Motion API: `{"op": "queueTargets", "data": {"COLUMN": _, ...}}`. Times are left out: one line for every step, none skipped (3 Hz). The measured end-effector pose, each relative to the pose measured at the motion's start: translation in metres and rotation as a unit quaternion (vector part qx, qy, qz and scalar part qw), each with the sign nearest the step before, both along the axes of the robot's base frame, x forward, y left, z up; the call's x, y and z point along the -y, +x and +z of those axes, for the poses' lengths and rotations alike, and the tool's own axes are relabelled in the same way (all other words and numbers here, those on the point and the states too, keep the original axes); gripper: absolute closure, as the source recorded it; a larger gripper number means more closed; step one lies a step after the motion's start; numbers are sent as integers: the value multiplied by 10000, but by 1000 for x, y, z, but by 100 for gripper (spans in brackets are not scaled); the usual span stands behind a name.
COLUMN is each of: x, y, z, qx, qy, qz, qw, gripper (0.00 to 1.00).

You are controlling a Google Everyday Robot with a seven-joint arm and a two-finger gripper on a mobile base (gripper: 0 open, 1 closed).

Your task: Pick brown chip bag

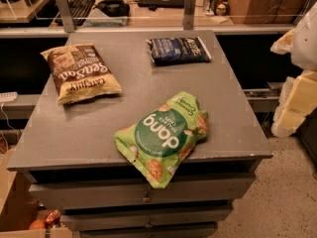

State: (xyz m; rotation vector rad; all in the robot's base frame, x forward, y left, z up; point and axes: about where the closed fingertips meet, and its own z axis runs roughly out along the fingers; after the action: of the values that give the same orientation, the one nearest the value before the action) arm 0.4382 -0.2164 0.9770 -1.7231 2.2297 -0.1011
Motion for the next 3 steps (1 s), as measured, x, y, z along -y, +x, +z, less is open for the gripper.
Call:
{"op": "queueTargets", "data": {"x": 0, "y": 0, "z": 0, "qx": 0, "qy": 0, "qz": 0, "qw": 10000, "gripper": 0}}
{"op": "queueTargets", "data": {"x": -72, "y": 15, "z": -12, "qx": -72, "qy": 324, "qz": 575, "qw": 9978, "gripper": 0}}
{"op": "queueTargets", "data": {"x": -169, "y": 31, "z": -22, "qx": -118, "qy": 761, "qz": 1289, "qw": 9887, "gripper": 0}}
